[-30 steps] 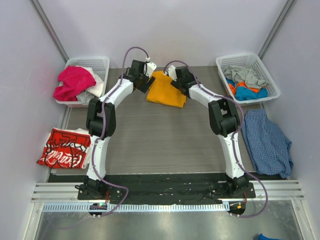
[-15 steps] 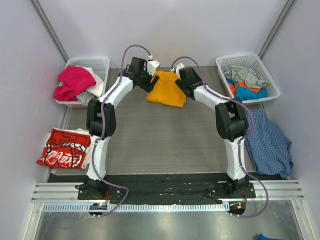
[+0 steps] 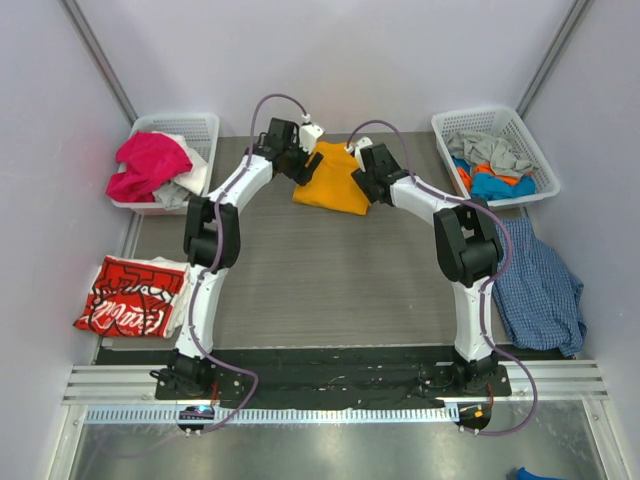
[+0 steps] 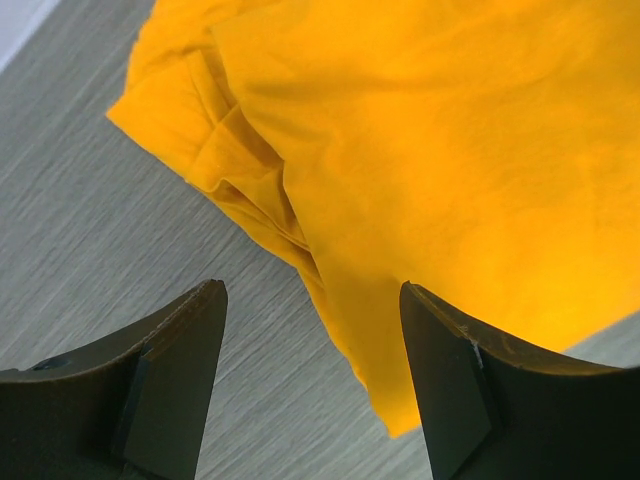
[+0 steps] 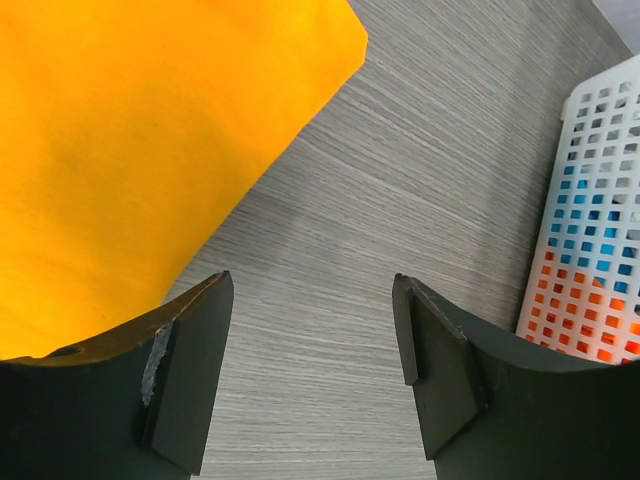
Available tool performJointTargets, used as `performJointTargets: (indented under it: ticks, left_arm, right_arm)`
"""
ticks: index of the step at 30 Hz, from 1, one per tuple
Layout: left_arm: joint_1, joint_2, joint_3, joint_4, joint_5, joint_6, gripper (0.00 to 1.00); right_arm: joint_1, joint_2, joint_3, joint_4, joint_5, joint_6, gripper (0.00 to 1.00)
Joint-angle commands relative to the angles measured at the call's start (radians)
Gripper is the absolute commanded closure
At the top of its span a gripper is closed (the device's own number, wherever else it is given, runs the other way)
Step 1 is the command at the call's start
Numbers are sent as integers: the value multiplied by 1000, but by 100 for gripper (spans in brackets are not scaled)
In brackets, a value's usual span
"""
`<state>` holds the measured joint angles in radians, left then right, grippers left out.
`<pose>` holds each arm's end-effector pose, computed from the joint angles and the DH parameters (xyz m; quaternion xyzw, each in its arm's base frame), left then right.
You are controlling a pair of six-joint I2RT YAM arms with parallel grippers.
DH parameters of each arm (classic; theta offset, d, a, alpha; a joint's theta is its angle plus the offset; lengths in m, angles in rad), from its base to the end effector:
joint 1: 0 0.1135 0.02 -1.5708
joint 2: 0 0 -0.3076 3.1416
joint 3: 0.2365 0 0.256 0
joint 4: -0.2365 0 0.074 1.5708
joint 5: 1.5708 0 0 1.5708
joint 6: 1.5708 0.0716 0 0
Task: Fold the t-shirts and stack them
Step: Smooth out wrinkles on the folded tshirt
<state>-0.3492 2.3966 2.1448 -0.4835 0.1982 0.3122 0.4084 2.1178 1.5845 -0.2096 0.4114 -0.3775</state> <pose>0.5674 -0.2216 0.2214 0.3333 0.8472 -0.0979 0.4020 0.4956 0.1833 0.2069 -0.2673 0.8594 -0.1809 0.3966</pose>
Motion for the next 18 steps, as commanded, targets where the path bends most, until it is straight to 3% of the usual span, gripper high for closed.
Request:
performJointTargets:
  ticks: [1, 18]
  left_arm:
    - [-1, 33, 43, 65, -28, -10, 26]
    - [-2, 67, -8, 79, -111, 22, 26]
  right_arm:
    - [-2, -33, 60, 53, -42, 31, 28]
    - [0, 146, 232, 59, -213, 78, 28]
